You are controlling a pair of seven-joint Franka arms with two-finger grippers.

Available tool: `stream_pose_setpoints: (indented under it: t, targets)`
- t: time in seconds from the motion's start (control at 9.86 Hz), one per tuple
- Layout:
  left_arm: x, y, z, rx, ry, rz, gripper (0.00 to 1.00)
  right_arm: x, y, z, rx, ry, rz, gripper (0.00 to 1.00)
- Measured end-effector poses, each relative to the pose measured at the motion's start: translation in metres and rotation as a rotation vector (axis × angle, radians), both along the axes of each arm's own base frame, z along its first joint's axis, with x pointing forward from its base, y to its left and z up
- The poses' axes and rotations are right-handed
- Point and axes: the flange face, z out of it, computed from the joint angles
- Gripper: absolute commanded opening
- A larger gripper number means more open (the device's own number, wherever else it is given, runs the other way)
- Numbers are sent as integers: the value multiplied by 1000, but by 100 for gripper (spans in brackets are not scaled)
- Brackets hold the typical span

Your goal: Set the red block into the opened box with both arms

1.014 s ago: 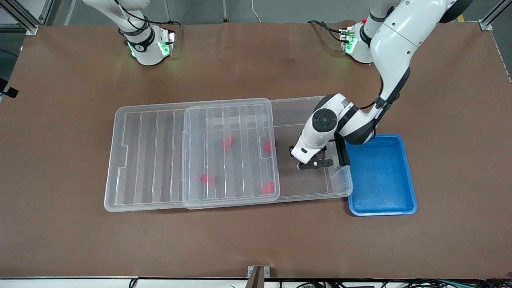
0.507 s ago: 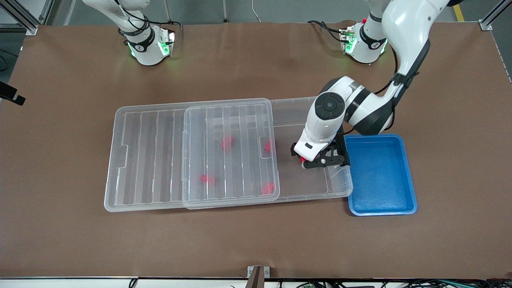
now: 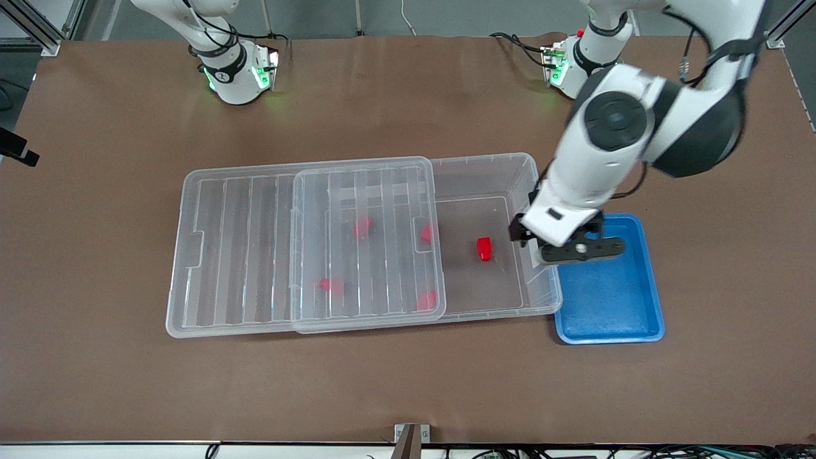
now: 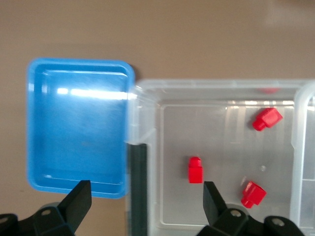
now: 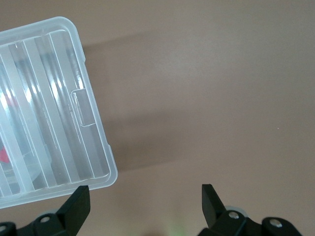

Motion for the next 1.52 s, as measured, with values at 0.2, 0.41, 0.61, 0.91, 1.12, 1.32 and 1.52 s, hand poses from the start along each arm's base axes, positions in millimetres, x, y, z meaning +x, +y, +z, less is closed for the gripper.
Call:
stream_pose_setpoints:
  t: [0.2,0.41,0.61,0.91,1.12,1.32,1.52]
  targets:
    - [-7,38,44,26,-22,-38,100,0,0,0,-2,0,2,100]
    - [-18,62,77,31,-5,-66,100,0,0,1,-2,-1,2,100]
    - [-22,86,105,36,7,-104,100,0,0,1,-2,-1,2,100]
    - [-32,157,132,-34,35,-130,100,0,0,1,-3,-1,2,100]
    - [-60,185,143,-25,54,-134,100,0,0,1,-3,-1,2,100]
    - [-80,184,147,-14,69,-135,100,0,0,1,-3,-1,2,100]
    - [-82,182,145,-13,74,-138,100,0,0,1,-3,-1,2,100]
